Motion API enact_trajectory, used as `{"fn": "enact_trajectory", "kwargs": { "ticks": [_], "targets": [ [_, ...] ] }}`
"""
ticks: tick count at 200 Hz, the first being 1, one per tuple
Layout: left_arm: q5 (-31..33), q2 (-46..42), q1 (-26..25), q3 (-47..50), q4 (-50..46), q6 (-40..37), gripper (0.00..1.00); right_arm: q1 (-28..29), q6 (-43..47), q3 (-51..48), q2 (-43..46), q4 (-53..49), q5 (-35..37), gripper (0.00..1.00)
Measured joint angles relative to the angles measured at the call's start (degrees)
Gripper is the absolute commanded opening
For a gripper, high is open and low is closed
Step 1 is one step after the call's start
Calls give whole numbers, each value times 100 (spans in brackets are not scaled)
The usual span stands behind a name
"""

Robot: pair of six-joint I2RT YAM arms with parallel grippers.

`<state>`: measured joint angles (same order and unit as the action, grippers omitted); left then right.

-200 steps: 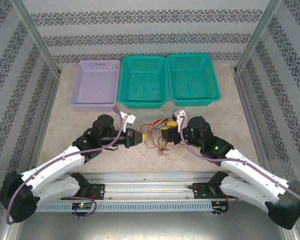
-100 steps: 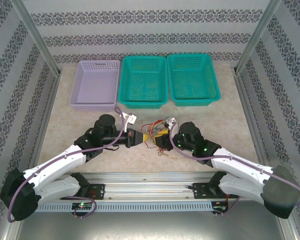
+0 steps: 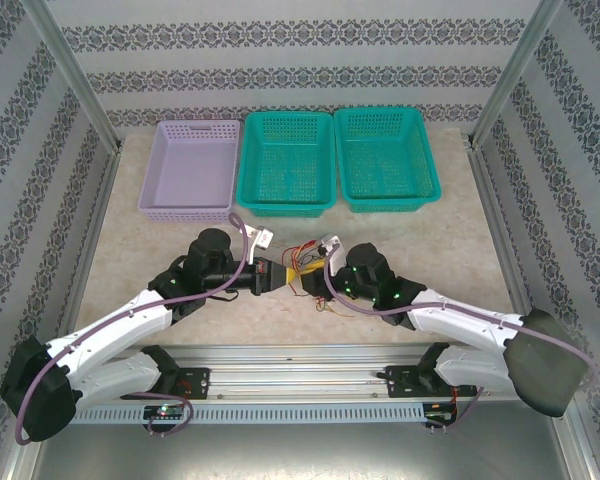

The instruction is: Untangle the cables

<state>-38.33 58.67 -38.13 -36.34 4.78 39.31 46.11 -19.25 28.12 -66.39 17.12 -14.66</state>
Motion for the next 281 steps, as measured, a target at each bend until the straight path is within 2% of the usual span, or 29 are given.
{"fn": "enact_trajectory", "kwargs": {
  "ticks": [19, 35, 45, 59, 90, 130, 153, 185, 220, 245, 281],
  "targets": [
    [0, 0, 0, 9, 11, 11, 0, 42, 11, 0, -111, 109, 2, 21],
    [2, 0, 0, 20, 20, 22, 0, 57, -11, 4, -177, 212, 0, 17],
    [2, 0, 0, 24, 26, 24, 0, 57, 20, 15, -208, 289, 0, 8],
    [2, -2, 0, 39, 28, 22, 0, 68, 22, 44, -238, 339, 4, 0],
    [131, -96, 0, 59, -87, -2, 0, 72, 76, 68, -170, 247, 195, 0],
    [590, -708, 39, -302, -1147, -365, 0, -33, 149, 7, 227, -409, 1167, 0],
    [988, -938, 149, -879, -1919, -673, 0, -461, -31, -72, 302, -841, 1558, 0],
    [1464, -992, 457, -1412, -3021, -1062, 0, -1067, -422, -87, 393, -1104, 1622, 0],
    [1475, -1058, 1084, -1971, -3840, -1346, 0, -1613, -828, -85, 358, -1412, 1596, 0],
    [1484, -1088, 1241, -2524, -4295, -1550, 0, -1845, -1073, -87, 323, -1633, 1683, 0],
    [1744, -1132, 1338, -3342, -4942, -1858, 0, -2776, -1453, -291, 442, -1718, 1633, 0]
  ]
}}
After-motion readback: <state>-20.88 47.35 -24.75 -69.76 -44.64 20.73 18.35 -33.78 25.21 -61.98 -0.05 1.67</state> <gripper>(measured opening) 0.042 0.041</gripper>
